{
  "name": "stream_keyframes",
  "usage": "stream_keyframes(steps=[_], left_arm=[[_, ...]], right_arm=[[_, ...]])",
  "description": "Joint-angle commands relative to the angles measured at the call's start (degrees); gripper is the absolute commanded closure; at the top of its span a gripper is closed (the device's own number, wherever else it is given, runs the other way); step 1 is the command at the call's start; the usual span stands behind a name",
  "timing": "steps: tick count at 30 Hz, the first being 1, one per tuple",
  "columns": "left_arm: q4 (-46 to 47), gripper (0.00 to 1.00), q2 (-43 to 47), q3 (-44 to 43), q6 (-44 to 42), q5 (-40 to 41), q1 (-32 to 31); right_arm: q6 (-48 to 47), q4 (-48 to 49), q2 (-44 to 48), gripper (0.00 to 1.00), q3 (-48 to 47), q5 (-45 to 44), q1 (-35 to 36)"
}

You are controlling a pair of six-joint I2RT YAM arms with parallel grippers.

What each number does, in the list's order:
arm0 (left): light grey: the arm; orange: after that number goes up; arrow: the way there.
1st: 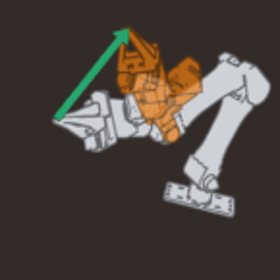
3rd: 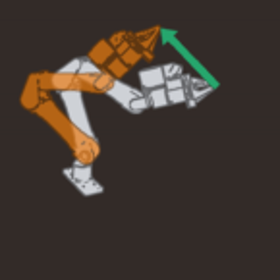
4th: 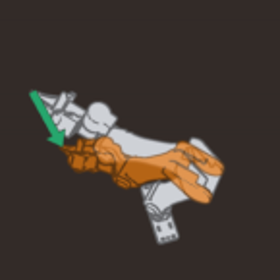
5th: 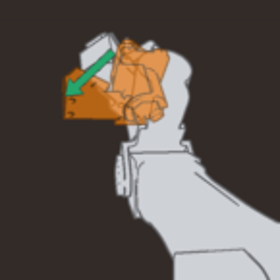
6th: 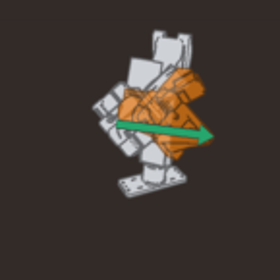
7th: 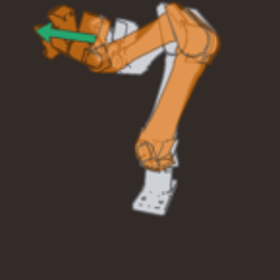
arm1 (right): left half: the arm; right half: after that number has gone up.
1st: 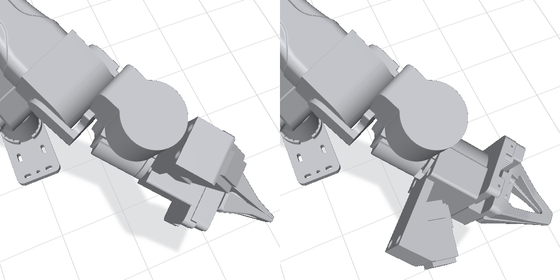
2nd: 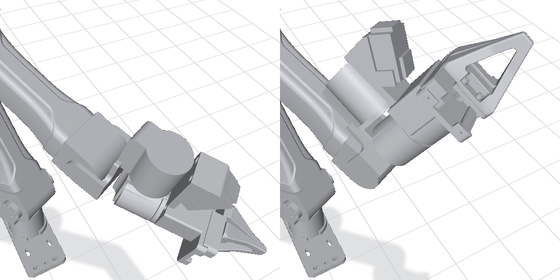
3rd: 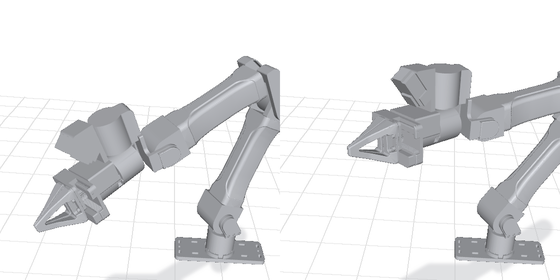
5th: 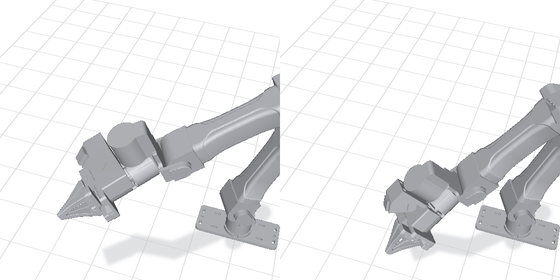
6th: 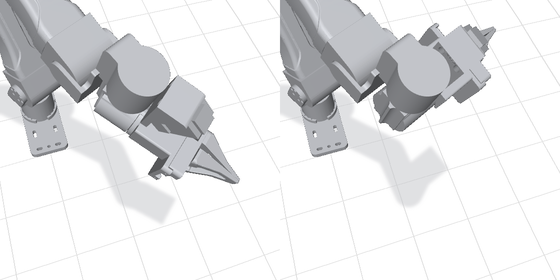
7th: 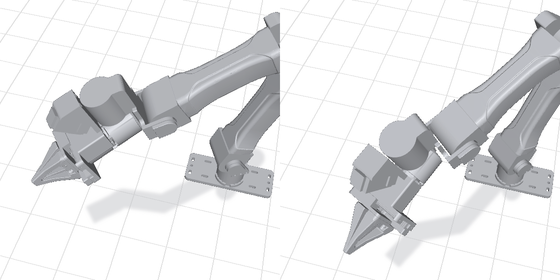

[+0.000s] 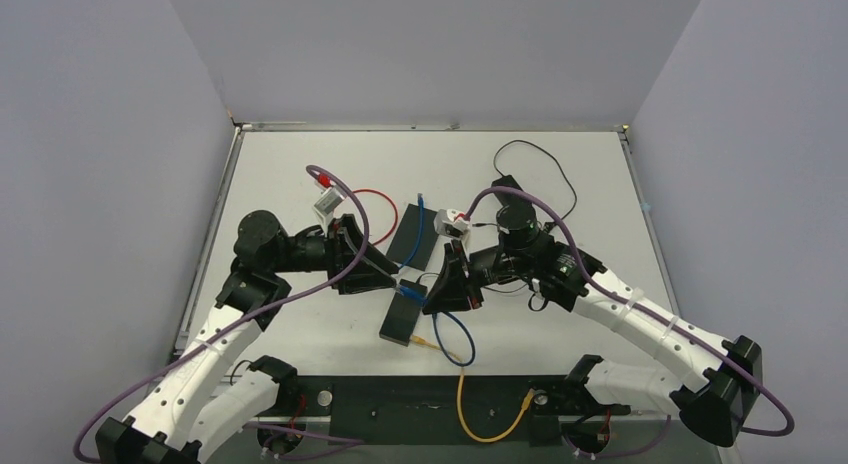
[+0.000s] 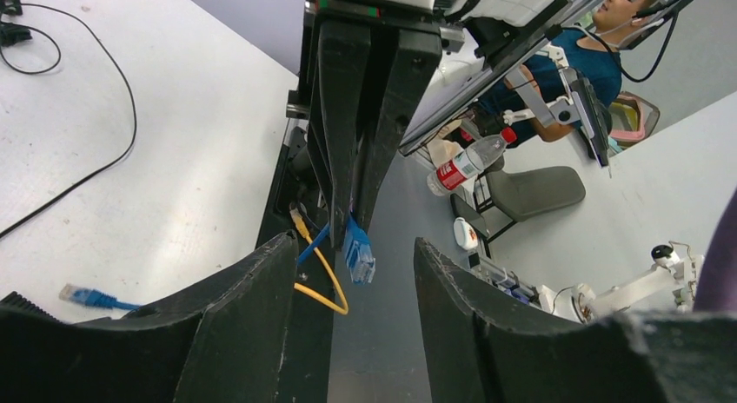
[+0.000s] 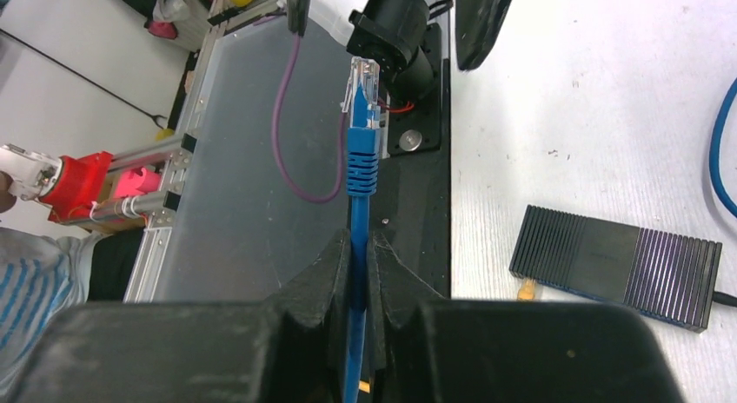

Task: Insert the plug into the switch port
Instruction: Pick up the connector from the center of the board.

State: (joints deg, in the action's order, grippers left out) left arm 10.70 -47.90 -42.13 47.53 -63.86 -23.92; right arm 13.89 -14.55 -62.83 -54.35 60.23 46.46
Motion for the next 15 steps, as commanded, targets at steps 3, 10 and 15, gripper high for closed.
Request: stream_keyframes(steps=[3, 10, 15], left_arm=[[0.33, 0.53, 2.82, 0.31, -4.17, -2.84, -0.30], [-3.34, 0.64, 4.38, 0.24, -6.99, -2.60, -0.33], [-3.89, 0.68, 4.44, 0.58, -7.62, -2.29, -0.33]], right_arm=[[3.27, 7.53, -0.82, 1.00, -0.72, 3.13, -0.59], [3.65, 7.99, -1.50, 1.00, -1.09, 3.03, -0.66], [4.02, 8.42, -1.54, 1.00, -0.92, 2.82, -0.67]])
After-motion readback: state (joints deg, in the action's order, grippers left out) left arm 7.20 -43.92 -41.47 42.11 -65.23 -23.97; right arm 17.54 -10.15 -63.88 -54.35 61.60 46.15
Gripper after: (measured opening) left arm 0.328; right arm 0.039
